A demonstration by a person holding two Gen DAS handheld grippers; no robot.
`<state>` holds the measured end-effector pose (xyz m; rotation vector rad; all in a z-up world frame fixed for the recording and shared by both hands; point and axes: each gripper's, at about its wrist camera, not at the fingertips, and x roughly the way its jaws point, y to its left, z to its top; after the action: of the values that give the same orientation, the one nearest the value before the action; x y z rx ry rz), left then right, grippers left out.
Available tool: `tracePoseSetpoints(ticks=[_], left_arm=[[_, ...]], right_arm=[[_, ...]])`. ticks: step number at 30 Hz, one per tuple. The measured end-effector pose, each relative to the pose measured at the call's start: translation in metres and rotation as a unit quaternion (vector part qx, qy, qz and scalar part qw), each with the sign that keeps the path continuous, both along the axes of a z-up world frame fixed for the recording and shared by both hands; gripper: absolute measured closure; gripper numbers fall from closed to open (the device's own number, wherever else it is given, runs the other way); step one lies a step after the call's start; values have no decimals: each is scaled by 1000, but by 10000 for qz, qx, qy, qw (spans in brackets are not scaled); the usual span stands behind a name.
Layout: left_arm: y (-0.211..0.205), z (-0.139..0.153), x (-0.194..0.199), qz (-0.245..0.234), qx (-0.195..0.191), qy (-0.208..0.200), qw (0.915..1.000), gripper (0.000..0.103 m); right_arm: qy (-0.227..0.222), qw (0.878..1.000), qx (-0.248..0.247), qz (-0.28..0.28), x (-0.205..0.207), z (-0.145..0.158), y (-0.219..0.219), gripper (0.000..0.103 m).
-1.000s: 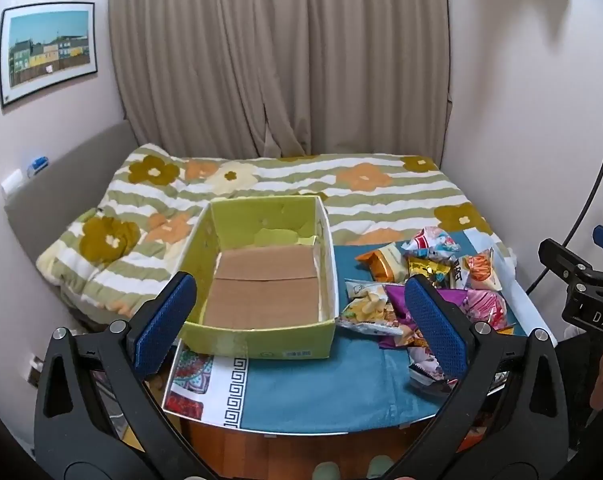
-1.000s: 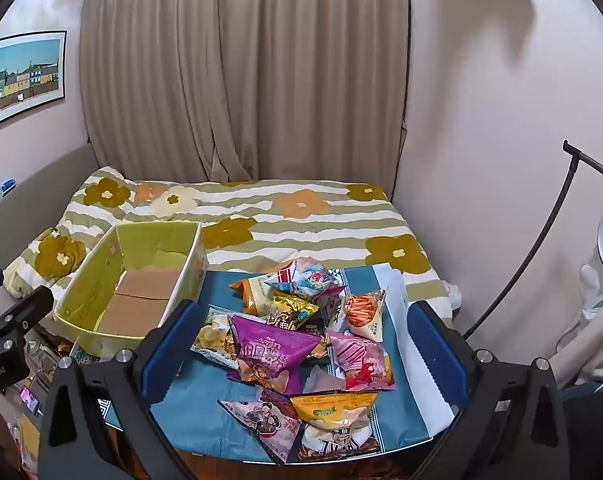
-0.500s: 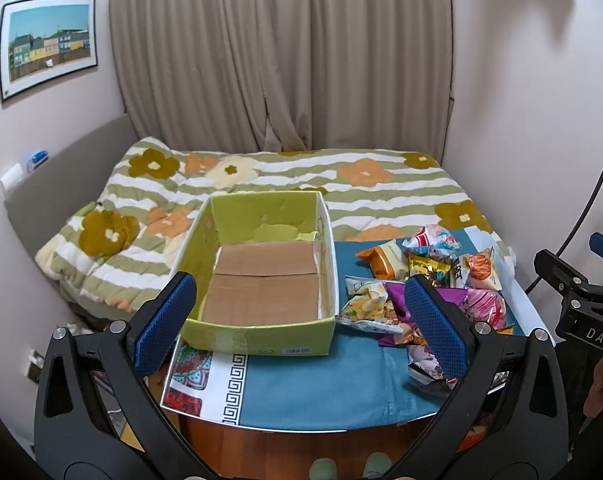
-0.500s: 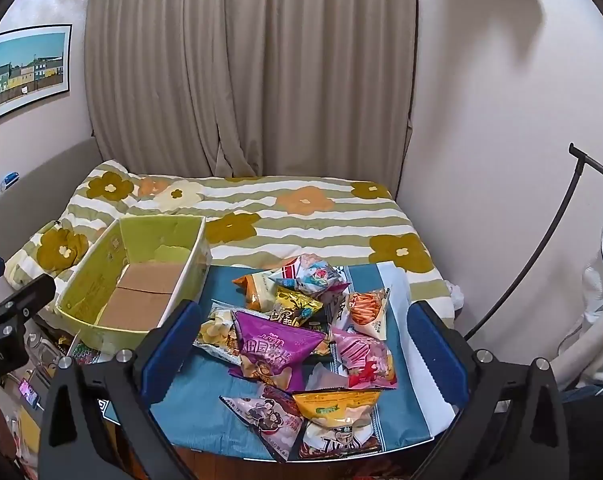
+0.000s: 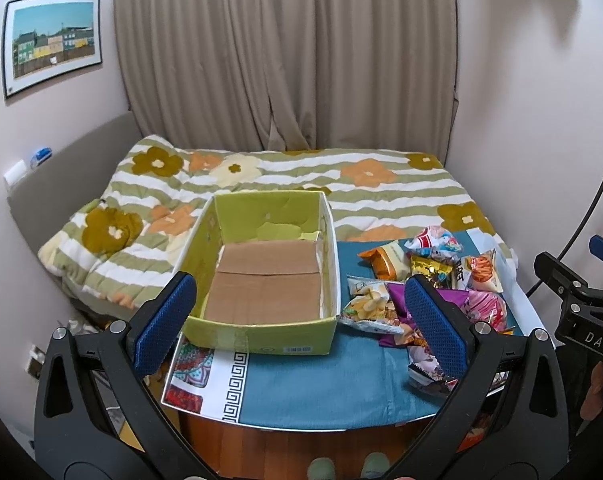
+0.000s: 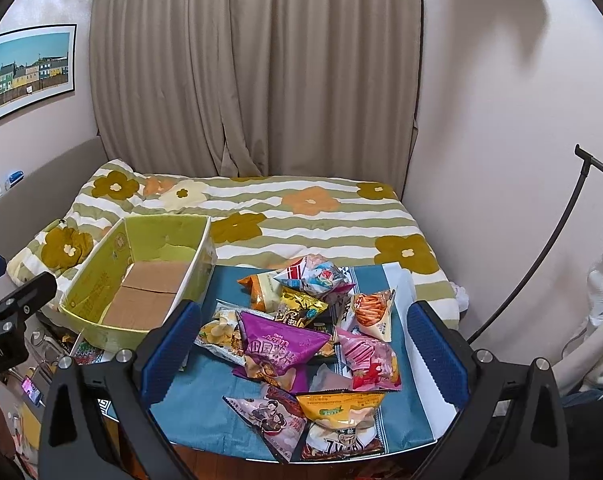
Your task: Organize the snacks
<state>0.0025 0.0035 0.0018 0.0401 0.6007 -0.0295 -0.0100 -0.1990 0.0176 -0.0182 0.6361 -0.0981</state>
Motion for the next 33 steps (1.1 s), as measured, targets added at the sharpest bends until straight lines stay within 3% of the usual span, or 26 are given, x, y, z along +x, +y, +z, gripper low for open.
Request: tracePoseSetpoints(ticks=[33], left_arm=[[-9,-1,11,-71,-14,38,10000,0]], right_arm=[[-13,10000,68,-33,5,-1,-12,0]])
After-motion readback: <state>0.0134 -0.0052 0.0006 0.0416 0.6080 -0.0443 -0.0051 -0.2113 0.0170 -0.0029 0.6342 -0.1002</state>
